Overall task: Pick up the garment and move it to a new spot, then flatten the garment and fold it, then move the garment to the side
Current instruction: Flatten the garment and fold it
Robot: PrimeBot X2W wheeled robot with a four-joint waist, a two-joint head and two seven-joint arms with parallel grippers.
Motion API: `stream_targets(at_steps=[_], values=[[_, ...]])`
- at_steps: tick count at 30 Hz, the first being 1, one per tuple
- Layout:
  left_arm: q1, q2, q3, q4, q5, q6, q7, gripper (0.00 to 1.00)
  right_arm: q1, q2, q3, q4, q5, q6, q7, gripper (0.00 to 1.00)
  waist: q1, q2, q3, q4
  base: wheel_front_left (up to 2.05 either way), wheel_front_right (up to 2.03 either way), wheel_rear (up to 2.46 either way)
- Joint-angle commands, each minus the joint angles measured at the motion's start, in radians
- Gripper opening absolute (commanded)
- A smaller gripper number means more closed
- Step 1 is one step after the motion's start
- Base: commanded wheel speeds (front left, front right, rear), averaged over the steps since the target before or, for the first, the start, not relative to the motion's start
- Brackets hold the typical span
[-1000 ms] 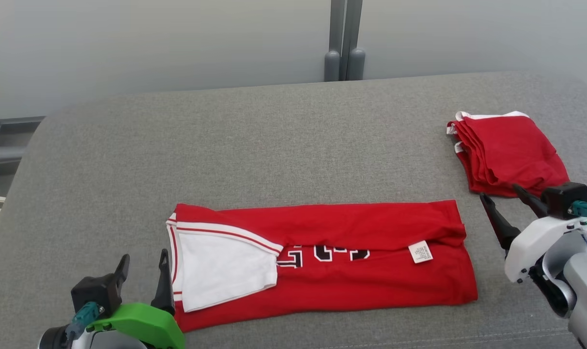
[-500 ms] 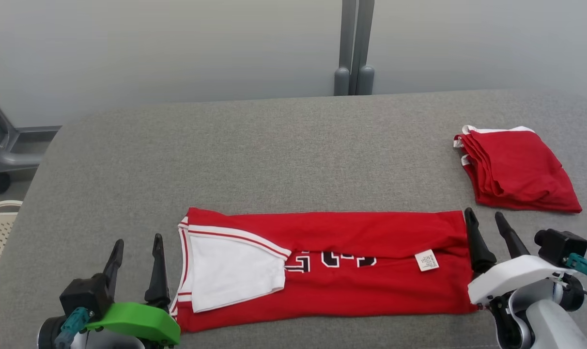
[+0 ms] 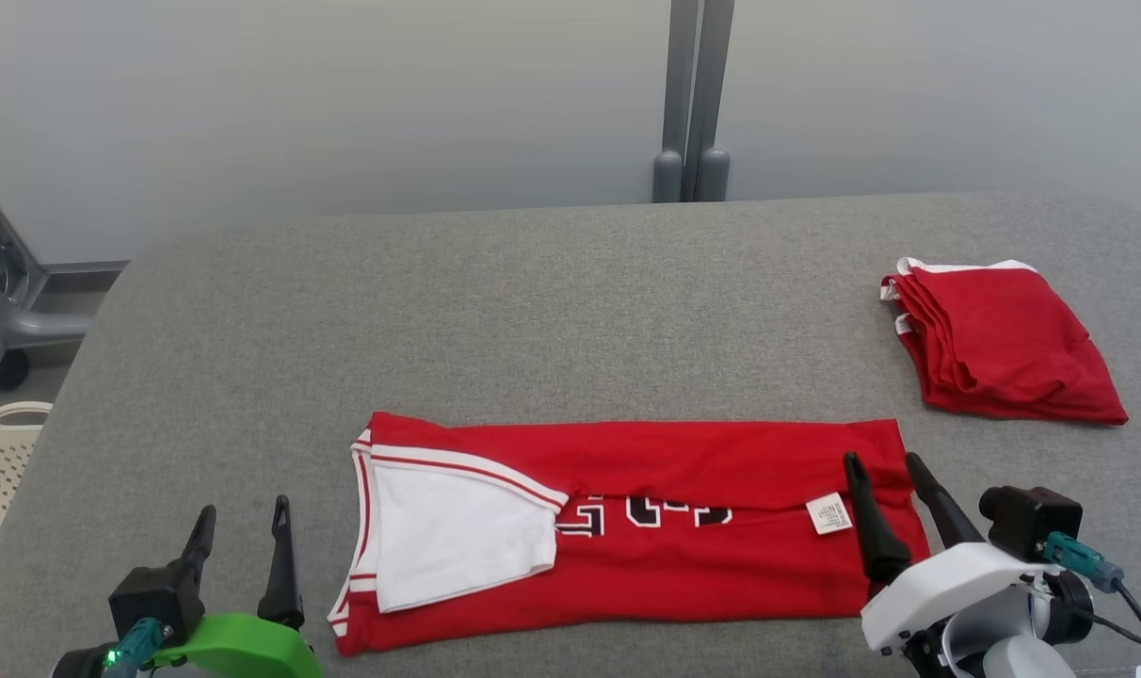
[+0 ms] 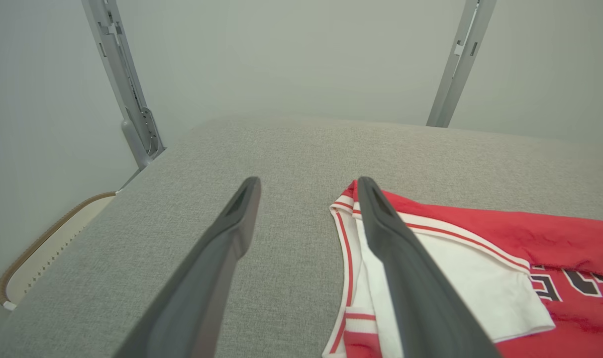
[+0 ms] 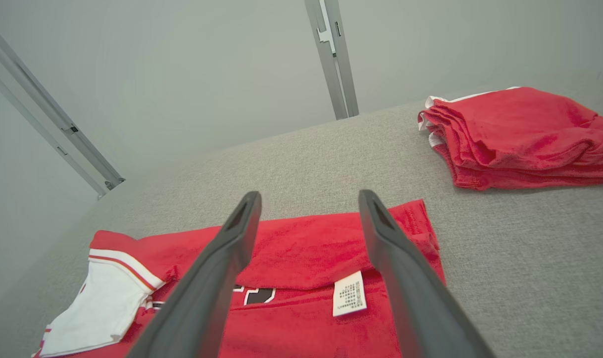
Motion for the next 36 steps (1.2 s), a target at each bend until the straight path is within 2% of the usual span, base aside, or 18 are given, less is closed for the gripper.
stream_targets(at_steps=[1,11,21,29,34,36], values=[[0.014,0.011,-0.002,0.008,0.003,-0.006,-0.003,1.00,0.024,0.005,0.000,-0.015,-0.014,0.000,0.015,1.00,0.0000,0.0000,-0.001,-0.002,0.00,0.00,0.00],[0.037,0.000,0.001,0.007,-0.012,-0.004,-0.005,1.00,0.066,0.015,-0.016,-0.068,-0.050,0.000,0.059,1.00,0.0000,0.0000,0.008,-0.002,0.00,0.00,0.00],[0.020,-0.002,-0.005,0.005,-0.017,-0.007,-0.001,1.00,0.064,0.016,-0.034,-0.089,-0.030,0.000,0.071,1.00,0.0000,0.0000,0.015,-0.009,0.00,0.00,0.00],[0.013,-0.004,-0.014,0.005,-0.021,-0.012,0.009,1.00,0.000,0.016,-0.122,-0.059,-0.070,0.000,0.108,1.00,0.0000,0.0000,0.028,-0.006,0.00,0.00,0.00],[0.007,-0.002,-0.023,0.006,-0.019,-0.017,0.014,1.00,-0.085,0.017,-0.222,0.016,-0.125,0.000,0.155,1.00,0.0000,0.0000,0.046,0.002,0.00,0.00,0.00],[0.000,-0.003,-0.032,0.003,-0.015,-0.021,0.021,1.00,-0.141,0.016,-0.281,0.068,-0.185,0.000,0.171,1.00,0.0000,0.0000,0.061,0.011,0.00,0.00,0.00]])
